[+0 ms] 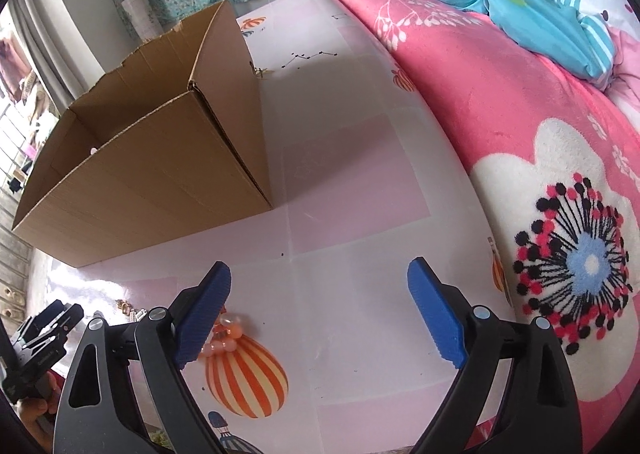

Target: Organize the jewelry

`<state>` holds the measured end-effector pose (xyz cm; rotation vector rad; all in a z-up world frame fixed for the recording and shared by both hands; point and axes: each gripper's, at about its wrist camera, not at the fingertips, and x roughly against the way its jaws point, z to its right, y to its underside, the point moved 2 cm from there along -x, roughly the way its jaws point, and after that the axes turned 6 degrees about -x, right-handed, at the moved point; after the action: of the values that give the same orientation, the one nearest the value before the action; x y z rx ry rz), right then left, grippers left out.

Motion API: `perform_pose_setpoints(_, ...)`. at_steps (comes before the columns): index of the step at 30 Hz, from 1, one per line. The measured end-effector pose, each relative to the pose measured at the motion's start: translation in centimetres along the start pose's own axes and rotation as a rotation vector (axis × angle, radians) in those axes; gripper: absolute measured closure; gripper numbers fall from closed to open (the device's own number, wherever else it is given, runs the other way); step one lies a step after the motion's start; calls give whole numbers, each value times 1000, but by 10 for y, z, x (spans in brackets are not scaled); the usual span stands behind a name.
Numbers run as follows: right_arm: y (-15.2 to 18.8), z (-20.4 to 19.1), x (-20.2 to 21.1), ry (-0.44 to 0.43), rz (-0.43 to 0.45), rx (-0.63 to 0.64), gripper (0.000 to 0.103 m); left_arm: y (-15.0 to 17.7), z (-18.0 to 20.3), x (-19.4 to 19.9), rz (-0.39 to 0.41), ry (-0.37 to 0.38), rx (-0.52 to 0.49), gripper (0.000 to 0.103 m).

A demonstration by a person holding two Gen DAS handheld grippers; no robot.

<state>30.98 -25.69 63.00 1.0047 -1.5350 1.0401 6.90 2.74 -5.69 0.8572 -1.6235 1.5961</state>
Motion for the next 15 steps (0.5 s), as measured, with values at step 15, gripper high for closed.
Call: perform_pose_setpoints(15, -2, 0, -11, 14, -20, -3, 15, -1, 8, -6, -24, -31, -66, 18)
